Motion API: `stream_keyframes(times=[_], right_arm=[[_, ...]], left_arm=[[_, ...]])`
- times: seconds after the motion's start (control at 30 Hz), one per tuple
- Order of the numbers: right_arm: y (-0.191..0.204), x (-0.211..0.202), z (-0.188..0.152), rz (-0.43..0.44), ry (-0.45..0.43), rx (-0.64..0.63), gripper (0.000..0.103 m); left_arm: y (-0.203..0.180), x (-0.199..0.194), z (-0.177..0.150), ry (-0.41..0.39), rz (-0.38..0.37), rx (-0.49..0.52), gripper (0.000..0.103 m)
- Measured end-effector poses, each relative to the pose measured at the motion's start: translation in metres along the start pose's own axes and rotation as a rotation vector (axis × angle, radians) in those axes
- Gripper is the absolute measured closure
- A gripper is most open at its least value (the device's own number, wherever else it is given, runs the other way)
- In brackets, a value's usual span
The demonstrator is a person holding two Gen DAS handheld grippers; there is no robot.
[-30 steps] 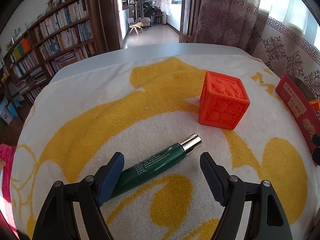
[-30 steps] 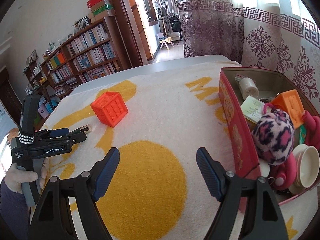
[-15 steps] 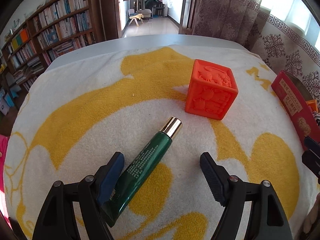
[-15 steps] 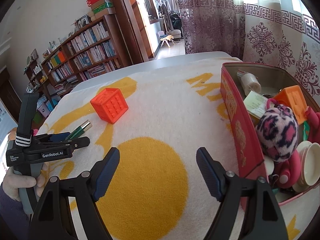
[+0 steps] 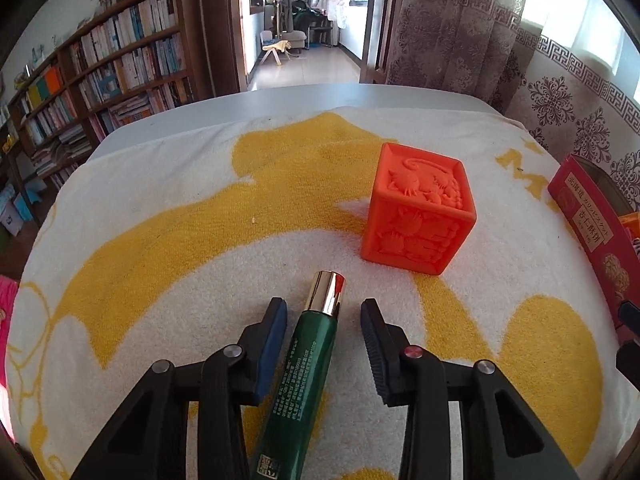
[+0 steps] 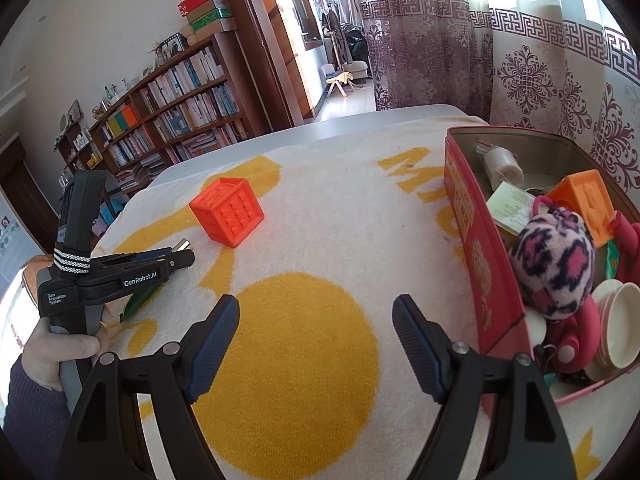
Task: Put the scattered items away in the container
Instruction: 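Grasp the green tube with the left gripper, then grasp the orange rubber cube with the right gripper while the left holds the tube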
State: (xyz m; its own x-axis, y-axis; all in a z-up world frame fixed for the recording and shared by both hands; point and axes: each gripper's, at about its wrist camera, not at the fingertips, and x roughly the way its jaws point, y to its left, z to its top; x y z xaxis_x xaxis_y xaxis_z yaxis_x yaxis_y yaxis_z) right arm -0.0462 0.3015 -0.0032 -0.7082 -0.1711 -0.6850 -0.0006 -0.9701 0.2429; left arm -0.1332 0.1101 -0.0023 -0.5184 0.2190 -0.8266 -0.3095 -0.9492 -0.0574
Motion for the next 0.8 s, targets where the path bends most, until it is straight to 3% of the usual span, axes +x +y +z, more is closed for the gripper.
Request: stream_keyframes(times=[0.03, 0.2, 0.43, 0.8], right_arm=[[0.001, 0.000, 0.000, -0.005, -0.001, -0.004, 0.021], [0.004, 0.004, 0.000, -0.004, 0.022, -0.012, 0.021], [0.019, 0.014, 0.026, 0.070, 0.091, -0.024, 0.021], [0.061, 0.084, 0.070, 0.119, 0.138, -0.022, 0.021]], left_arm=[[0.004, 0.000, 0.000, -0.002, -0.008, -0.023, 0.084], [0.017, -0.006, -0.004, -0.014, -0.057, -0.086, 0.084], [0.035, -0.023, -0.001, -0.055, -0.098, -0.149, 0.084], [0.044, -0.031, -0.003, -0.068, -0.119, -0.197, 0.084]])
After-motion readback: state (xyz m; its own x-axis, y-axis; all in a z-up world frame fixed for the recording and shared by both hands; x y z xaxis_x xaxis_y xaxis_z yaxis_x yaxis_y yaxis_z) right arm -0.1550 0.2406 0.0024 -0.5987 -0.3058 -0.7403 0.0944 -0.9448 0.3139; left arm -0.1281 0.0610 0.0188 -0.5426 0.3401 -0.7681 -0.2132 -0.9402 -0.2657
